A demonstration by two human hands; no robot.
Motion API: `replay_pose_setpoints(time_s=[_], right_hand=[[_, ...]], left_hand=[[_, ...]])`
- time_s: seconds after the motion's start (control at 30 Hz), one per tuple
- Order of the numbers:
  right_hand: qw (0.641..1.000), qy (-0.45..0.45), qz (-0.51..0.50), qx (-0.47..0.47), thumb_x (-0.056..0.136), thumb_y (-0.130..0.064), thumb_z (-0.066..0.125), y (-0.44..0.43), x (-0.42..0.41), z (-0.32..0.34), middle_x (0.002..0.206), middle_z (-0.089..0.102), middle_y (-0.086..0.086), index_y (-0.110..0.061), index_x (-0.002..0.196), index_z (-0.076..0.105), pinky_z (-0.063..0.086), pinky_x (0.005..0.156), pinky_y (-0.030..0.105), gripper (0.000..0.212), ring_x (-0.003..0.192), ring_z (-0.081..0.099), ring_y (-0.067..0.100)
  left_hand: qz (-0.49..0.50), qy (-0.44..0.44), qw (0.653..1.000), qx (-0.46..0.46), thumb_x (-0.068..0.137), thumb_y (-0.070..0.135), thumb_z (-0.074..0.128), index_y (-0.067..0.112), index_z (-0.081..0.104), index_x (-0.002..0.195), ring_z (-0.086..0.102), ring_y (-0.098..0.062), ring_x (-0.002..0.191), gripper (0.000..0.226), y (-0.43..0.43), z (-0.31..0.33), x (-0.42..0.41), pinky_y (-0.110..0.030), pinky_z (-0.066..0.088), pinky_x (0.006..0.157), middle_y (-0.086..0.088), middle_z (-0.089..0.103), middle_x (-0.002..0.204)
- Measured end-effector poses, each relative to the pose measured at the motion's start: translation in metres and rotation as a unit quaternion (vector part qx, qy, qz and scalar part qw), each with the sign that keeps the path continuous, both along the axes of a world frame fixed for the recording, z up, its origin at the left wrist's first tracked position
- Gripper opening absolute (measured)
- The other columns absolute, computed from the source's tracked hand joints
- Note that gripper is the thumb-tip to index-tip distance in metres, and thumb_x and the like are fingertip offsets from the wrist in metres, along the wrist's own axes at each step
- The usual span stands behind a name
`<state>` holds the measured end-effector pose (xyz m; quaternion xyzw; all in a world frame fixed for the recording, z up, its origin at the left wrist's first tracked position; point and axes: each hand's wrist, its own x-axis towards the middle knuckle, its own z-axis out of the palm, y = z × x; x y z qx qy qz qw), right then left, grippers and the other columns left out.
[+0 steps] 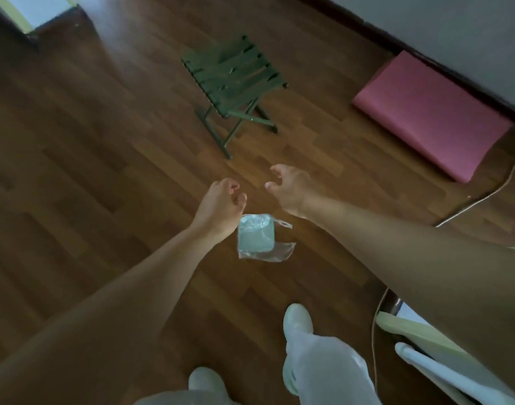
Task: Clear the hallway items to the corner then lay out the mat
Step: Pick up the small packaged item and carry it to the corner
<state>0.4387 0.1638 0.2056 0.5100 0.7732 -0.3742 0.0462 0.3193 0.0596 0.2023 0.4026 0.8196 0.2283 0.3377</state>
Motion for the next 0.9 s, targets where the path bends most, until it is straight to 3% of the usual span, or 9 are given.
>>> replay_pose_setpoints(time_s=[0.13, 0.27, 0.43, 0.53, 0.6, 0.77, 0.9], right_hand=[[0.999, -0.032, 0.035, 0.003, 0.093, -0.035, 0.053, 0.004, -0.001, -0.123, 0.142, 0.047, 0.007, -0.019, 0.14, 0.04, 0.037, 0.104, 0.035, 0.051, 0.129, 0.045, 0.024], [0.998, -0.023, 0.065, -0.008, 0.092, -0.036, 0.055, 0.006, -0.013, -0.234, 0.142, 0.047, 0.007, -0.016, 0.139, 0.042, 0.037, 0.1, 0.03, 0.053, 0.128, 0.046, 0.023], [0.988, -0.064, 0.141, 0.015, 0.09, -0.04, 0.058, 0.019, -0.027, -0.329, 0.146, 0.041, 0.008, -0.017, 0.143, 0.035, 0.033, 0.106, 0.033, 0.062, 0.134, 0.038, 0.027], [0.978, -0.111, 0.177, 0.018, 0.091, -0.041, 0.055, 0.03, -0.026, -0.366, 0.149, 0.036, 0.009, -0.017, 0.146, 0.03, 0.03, 0.11, 0.035, 0.065, 0.138, 0.03, 0.029], [0.97, -0.143, 0.196, 0.016, 0.094, -0.04, 0.05, 0.039, -0.025, -0.388, 0.15, 0.034, 0.009, -0.017, 0.146, 0.028, 0.028, 0.111, 0.037, 0.062, 0.138, 0.028, 0.032], [0.96, -0.182, 0.21, -0.032, 0.093, -0.039, 0.053, 0.05, -0.013, -0.417, 0.157, 0.015, 0.005, -0.023, 0.15, 0.015, 0.02, 0.116, 0.042, 0.07, 0.143, 0.017, 0.031], [0.959, -0.172, 0.212, -0.075, 0.089, -0.034, 0.061, 0.052, -0.011, -0.427, 0.149, 0.028, 0.007, -0.023, 0.15, 0.015, 0.034, 0.108, 0.036, 0.077, 0.134, 0.035, 0.029]], left_hand=[[0.008, 0.002, 1.0, -0.026, 0.095, 0.024, 0.048, 0.009, 0.05, 0.128, 0.056, -0.019, 0.106, 0.037, -0.011, -0.124, 0.006, -0.027, 0.041, 0.088, -0.008, 0.054, 0.126], [0.031, -0.003, 0.998, -0.058, 0.093, 0.025, 0.049, 0.008, 0.054, 0.119, 0.053, -0.018, 0.093, 0.031, -0.017, -0.238, 0.006, -0.026, 0.038, 0.075, -0.01, 0.057, 0.117], [0.051, -0.015, 0.996, -0.068, 0.092, 0.026, 0.051, 0.008, 0.053, 0.118, 0.057, -0.021, 0.097, 0.031, -0.012, -0.338, 0.009, -0.03, 0.044, 0.081, -0.011, 0.057, 0.117], [0.087, -0.069, 0.99, -0.089, 0.093, 0.029, 0.051, 0.006, 0.048, 0.127, 0.057, -0.024, 0.104, 0.041, -0.005, -0.376, 0.018, -0.035, 0.047, 0.085, -0.012, 0.054, 0.123], [0.165, -0.148, 0.969, -0.107, 0.093, 0.031, 0.052, 0.006, 0.041, 0.131, 0.057, -0.027, 0.106, 0.047, -0.003, -0.393, 0.027, -0.036, 0.05, 0.086, -0.013, 0.052, 0.126], [0.351, -0.307, 0.871, -0.153, 0.089, 0.04, 0.057, 0.015, 0.025, 0.135, 0.055, -0.036, 0.108, 0.062, 0.001, -0.411, 0.05, -0.05, 0.054, 0.083, -0.015, 0.047, 0.129], [0.42, -0.337, 0.834, -0.118, 0.083, 0.043, 0.064, 0.016, 0.022, 0.137, 0.053, -0.038, 0.112, 0.074, 0.015, -0.416, 0.059, -0.05, 0.051, 0.089, -0.018, 0.042, 0.131]])
